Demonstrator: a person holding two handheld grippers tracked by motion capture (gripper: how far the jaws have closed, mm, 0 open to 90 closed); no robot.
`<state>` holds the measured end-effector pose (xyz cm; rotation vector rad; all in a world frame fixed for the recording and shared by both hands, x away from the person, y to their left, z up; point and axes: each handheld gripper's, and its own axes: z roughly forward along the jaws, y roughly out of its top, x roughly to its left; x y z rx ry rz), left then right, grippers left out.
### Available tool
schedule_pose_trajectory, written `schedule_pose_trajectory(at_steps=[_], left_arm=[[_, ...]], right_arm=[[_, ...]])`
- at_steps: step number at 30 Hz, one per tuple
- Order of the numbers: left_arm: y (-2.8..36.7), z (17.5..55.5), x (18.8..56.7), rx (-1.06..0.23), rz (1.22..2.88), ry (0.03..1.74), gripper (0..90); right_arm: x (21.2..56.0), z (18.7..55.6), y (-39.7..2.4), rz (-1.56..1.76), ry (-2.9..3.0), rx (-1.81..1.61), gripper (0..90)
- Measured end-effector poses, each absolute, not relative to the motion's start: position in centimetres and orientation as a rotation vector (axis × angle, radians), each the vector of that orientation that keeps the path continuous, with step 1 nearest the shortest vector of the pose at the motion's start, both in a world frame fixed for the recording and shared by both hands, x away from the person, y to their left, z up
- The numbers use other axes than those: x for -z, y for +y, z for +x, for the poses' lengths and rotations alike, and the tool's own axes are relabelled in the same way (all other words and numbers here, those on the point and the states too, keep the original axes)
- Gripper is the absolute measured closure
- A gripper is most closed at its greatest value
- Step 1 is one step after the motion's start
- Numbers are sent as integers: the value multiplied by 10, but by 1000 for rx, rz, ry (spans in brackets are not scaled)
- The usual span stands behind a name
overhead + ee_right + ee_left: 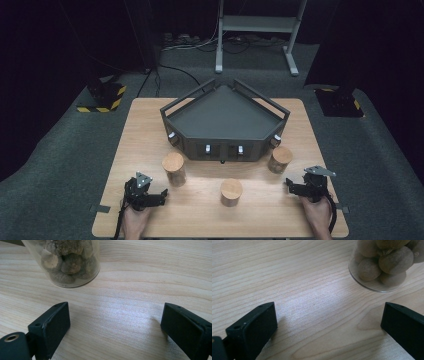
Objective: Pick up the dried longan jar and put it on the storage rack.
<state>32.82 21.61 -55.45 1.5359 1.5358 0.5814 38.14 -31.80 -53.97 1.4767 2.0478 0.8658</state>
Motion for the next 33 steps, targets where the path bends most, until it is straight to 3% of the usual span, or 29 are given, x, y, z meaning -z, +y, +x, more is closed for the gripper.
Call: schedule_pose_trajectory(at_steps=[8, 20, 33], left_arm=[[217, 328, 554, -568, 1528, 1531, 6], [213, 318, 539, -445, 1462, 1454, 8], [188, 323, 539, -398, 1512, 1420, 30]], right_arm=[[540, 381, -317, 1476, 2046, -864, 84], [540, 381, -317, 1483, 2042, -862, 81], [540, 381, -317, 1485, 2039, -862, 82]])
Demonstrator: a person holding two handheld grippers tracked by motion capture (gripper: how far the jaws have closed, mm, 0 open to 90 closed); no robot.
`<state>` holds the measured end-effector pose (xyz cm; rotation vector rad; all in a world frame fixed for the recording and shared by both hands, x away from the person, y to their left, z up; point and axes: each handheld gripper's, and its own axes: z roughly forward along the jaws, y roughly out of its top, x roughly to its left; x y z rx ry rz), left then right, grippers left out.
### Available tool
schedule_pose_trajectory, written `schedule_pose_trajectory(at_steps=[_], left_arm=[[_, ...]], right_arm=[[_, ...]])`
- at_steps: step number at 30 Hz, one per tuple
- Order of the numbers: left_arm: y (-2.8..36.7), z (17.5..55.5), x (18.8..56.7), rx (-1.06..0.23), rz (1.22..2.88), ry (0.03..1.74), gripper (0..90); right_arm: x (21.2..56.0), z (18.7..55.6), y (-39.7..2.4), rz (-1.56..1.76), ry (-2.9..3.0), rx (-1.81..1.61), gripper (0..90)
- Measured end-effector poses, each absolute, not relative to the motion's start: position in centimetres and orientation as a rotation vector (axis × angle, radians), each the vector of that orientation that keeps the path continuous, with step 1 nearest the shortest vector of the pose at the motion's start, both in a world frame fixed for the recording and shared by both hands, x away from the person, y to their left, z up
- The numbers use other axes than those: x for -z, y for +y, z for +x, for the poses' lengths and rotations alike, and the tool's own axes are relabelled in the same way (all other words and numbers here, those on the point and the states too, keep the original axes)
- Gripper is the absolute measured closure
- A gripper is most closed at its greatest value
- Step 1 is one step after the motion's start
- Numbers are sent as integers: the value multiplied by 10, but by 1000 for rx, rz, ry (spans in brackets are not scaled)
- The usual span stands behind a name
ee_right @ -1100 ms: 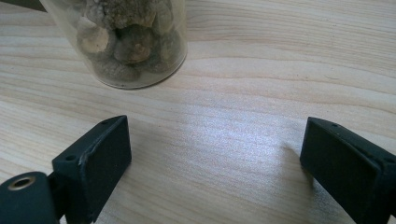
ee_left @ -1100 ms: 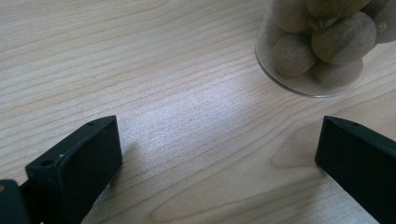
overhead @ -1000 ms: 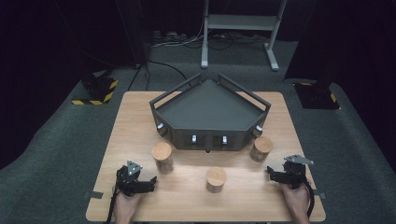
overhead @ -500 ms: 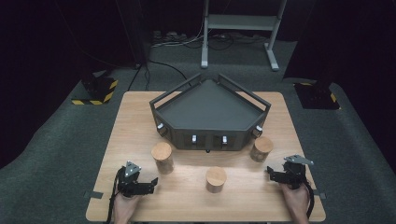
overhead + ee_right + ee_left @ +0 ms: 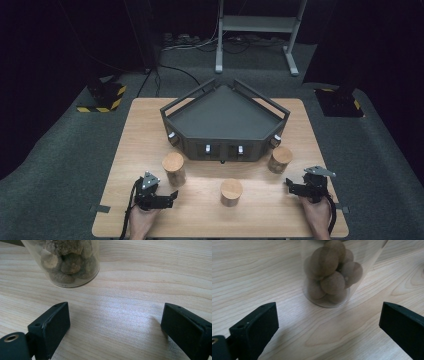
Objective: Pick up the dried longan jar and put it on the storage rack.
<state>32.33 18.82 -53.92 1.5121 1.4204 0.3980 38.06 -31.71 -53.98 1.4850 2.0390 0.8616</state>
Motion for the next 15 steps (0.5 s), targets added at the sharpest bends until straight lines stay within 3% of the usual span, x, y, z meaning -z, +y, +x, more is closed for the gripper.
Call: schedule_pose_trajectory(at_steps=[15], left_arm=[[173, 339, 534, -427, 1473, 1423, 71]], right_arm=[[540, 381, -317, 1486, 2038, -862, 82]])
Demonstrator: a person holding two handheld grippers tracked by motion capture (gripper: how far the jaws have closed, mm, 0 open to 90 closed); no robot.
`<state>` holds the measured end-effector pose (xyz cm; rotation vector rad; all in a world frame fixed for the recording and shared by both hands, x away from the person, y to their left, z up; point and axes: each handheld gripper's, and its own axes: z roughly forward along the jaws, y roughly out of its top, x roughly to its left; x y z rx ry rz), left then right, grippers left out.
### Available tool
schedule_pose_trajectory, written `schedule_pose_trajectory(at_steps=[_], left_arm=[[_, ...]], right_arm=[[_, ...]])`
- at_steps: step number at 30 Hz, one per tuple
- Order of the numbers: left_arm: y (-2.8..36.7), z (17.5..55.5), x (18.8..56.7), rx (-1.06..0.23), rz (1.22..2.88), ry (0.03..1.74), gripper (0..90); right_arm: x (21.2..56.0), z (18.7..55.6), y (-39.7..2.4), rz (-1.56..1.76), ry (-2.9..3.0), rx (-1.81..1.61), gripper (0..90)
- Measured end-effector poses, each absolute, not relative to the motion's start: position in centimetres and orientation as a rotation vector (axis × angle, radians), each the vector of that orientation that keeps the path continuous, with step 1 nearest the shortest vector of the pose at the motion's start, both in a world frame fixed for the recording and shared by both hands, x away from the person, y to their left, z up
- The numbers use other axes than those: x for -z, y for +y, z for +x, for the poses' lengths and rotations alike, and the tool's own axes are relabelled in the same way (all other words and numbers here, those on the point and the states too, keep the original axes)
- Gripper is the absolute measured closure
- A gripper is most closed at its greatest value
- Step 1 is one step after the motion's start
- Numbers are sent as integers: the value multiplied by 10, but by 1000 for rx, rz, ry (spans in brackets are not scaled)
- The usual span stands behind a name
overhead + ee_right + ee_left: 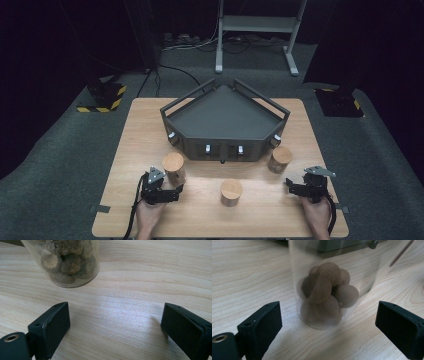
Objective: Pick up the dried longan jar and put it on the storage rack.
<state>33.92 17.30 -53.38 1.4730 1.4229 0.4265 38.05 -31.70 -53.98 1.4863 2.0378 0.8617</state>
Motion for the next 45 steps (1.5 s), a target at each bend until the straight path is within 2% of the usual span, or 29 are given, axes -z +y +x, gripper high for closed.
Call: schedule_pose_trajectory(at_steps=[21, 45], left_arm=[[163, 358, 522, -439, 1412, 1394, 122], [155, 367, 523, -488, 1442, 1395, 209]], right_arm=[[540, 381, -317, 1486, 2038, -862, 82], [540, 380, -317, 1486, 2038, -862, 83]])
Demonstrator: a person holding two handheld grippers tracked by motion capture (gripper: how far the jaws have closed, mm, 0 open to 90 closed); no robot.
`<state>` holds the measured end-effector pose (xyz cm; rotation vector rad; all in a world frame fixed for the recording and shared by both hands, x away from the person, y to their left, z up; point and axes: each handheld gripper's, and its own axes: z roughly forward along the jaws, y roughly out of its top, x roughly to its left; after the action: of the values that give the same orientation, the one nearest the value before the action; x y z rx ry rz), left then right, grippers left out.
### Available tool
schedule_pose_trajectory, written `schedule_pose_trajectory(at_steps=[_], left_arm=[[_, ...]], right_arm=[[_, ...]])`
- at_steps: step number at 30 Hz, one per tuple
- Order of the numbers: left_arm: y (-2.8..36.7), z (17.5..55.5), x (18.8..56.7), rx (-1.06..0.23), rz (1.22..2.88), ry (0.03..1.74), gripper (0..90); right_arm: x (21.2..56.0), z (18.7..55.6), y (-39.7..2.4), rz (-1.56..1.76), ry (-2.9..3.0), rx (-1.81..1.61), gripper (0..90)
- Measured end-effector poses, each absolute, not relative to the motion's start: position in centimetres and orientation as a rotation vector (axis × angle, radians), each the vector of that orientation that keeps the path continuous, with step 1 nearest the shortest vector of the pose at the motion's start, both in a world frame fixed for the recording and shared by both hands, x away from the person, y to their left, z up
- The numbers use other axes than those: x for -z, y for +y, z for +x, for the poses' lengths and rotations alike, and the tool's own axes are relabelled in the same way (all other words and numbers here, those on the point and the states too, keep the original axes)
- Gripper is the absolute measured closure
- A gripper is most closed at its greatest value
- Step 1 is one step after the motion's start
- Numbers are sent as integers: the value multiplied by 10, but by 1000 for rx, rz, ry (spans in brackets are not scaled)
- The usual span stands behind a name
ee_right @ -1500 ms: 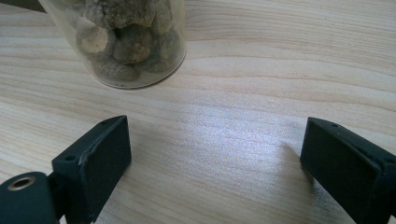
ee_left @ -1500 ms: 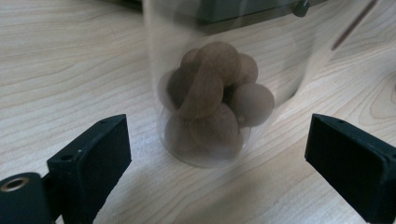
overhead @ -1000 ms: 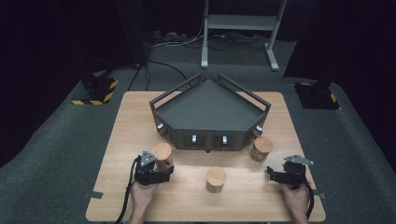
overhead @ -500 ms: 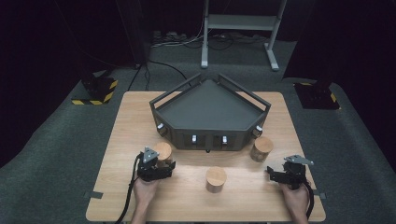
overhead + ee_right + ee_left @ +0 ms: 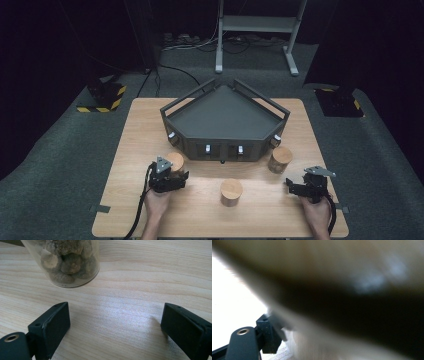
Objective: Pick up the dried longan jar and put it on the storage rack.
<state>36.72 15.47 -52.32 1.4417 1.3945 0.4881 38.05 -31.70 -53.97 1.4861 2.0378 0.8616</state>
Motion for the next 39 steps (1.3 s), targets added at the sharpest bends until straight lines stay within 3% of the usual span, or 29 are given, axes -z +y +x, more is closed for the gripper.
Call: schedule_pose_trajectory(at_steps=[20, 39], left_arm=[[151, 363, 524, -548, 1464, 1368, 257], [151, 356, 499, -448, 1485, 1363, 259]], right_arm=[[540, 380, -317, 1487, 2037, -862, 84], [540, 380, -317, 1487, 2038, -862, 84]])
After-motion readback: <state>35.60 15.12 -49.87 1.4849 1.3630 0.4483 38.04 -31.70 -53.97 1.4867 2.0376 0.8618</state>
